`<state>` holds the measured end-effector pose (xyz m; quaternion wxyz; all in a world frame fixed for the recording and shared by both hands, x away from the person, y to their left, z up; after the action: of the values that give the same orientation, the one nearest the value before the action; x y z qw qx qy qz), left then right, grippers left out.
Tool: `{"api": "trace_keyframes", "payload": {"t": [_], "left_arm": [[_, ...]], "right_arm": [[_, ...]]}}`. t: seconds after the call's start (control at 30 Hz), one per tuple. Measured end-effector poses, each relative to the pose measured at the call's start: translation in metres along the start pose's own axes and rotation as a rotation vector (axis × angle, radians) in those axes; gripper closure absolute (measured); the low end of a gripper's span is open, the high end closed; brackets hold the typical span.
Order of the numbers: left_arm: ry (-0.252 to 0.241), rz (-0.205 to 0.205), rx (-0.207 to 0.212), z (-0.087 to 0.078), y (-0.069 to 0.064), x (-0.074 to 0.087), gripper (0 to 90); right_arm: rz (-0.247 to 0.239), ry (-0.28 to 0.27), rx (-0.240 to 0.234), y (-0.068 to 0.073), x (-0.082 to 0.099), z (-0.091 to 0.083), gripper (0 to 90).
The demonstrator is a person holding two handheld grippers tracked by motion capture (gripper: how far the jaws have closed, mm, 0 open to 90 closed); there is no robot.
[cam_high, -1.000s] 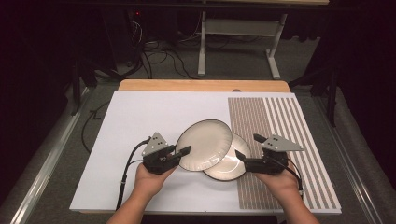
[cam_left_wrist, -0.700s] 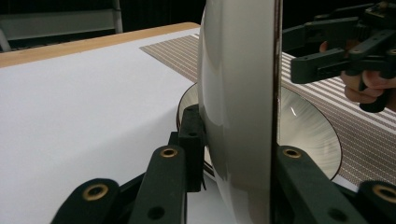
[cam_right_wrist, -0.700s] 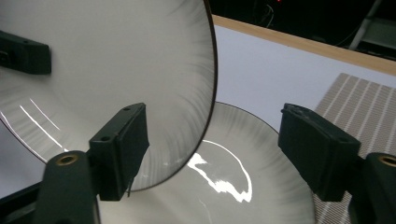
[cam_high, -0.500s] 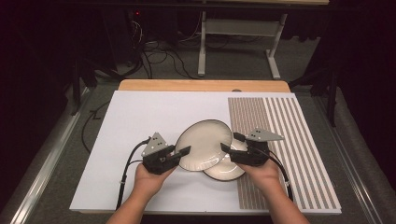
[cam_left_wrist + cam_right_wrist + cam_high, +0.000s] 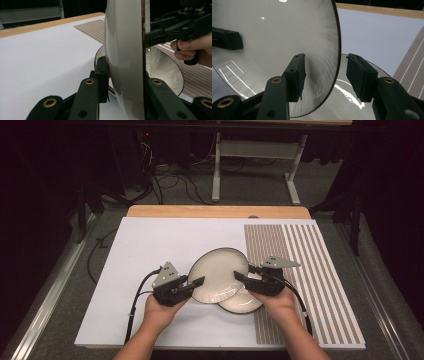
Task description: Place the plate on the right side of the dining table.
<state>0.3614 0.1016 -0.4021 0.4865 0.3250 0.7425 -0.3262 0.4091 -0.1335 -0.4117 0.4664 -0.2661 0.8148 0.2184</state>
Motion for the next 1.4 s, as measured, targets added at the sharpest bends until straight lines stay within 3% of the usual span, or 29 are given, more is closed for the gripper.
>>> {"api": "trace_keyframes", "payload": {"t": [0.17, 0.2, 0.47, 0.53, 0.9, 1.03, 1.2, 1.4], "left_arm": [[0.001, -0.008, 0.003, 0.001, 0.001, 0.000, 73.0], [0.000, -0.014, 0.003, 0.001, 0.001, 0.000, 73.0], [-0.007, -0.067, 0.017, 0.000, 0.000, -0.001, 74.7], [-0.006, -0.077, 0.013, 0.000, 0.000, -0.001, 74.6], [-0.013, -0.116, 0.046, 0.009, -0.007, -0.010, 72.4], [-0.023, -0.122, 0.075, 0.019, -0.014, -0.021, 71.6], [-0.014, -0.113, 0.096, 0.032, -0.021, -0.031, 71.3], [0.017, -0.099, 0.143, 0.063, -0.036, -0.044, 71.4]], "right_arm": [[0.009, 0.001, -0.018, 0.001, 0.000, 0.001, 59.8], [-0.008, -0.004, -0.022, 0.003, 0.000, 0.001, 66.8], [0.011, -0.006, -0.042, 0.002, -0.002, -0.005, 72.6], [0.013, -0.018, -0.049, 0.003, -0.004, -0.012, 76.8], [0.001, -0.043, -0.042, -0.002, -0.010, -0.035, 81.6], [-0.030, -0.066, -0.015, -0.007, -0.014, -0.055, 83.1], [-0.029, -0.083, 0.014, -0.019, -0.015, -0.074, 83.6], [-0.015, -0.090, 0.054, -0.039, -0.009, -0.098, 84.1]]}}
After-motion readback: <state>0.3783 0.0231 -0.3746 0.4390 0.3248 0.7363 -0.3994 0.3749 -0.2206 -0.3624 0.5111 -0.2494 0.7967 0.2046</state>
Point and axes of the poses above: each handheld gripper's, and its own axes: z roughly forward along the jaws, x roughly out of its underside, y roughly to its left, the point moved 5 cm from there along z, roughly forward along the jaws, and after that the axes turned 7 degrees about x, right-handed, at the moved point
